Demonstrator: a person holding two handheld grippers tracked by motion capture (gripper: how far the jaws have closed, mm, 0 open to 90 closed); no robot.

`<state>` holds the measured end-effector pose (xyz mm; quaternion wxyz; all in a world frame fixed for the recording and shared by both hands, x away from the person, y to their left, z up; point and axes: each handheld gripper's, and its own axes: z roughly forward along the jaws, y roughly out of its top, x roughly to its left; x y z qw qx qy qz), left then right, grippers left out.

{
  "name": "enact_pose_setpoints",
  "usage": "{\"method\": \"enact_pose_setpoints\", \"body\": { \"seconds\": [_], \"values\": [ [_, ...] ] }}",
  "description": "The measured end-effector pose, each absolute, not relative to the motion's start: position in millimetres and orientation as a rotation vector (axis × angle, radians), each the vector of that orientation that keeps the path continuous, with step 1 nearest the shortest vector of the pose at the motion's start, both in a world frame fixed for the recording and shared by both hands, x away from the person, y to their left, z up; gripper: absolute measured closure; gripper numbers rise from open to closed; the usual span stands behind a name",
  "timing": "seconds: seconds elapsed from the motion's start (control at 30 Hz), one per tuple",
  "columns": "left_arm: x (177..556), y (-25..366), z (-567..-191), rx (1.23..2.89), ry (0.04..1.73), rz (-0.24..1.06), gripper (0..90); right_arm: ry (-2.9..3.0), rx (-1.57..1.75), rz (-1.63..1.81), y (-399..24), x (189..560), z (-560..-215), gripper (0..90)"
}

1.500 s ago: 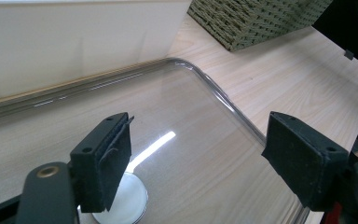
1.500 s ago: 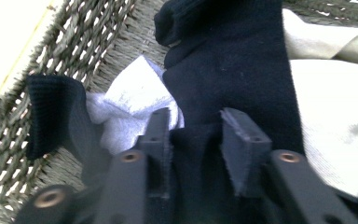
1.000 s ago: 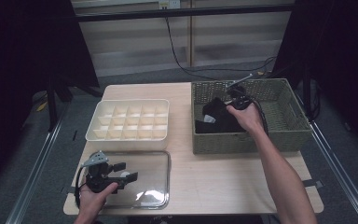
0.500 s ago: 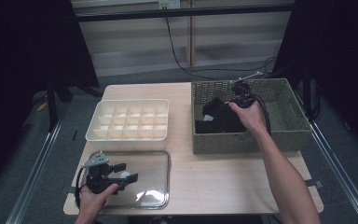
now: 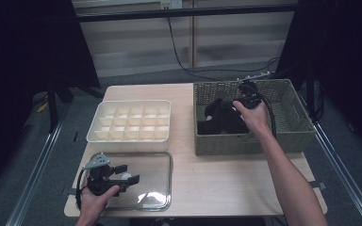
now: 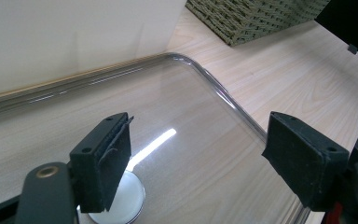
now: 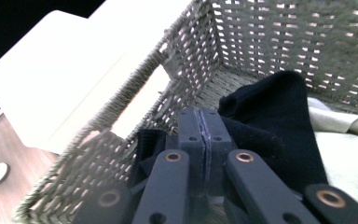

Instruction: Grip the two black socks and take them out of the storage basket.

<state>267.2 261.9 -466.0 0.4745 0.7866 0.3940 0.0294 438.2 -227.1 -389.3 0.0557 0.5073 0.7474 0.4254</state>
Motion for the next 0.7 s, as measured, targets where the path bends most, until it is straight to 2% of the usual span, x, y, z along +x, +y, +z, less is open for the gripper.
{"method": "enact_pose_setpoints", "body": {
  "seconds": [0.7],
  "values": [
    [268,259,-465,1.925,0.941,0.059,21.0,2.209,1.453,1.439,-229,414,-369,89.0]
  ]
}}
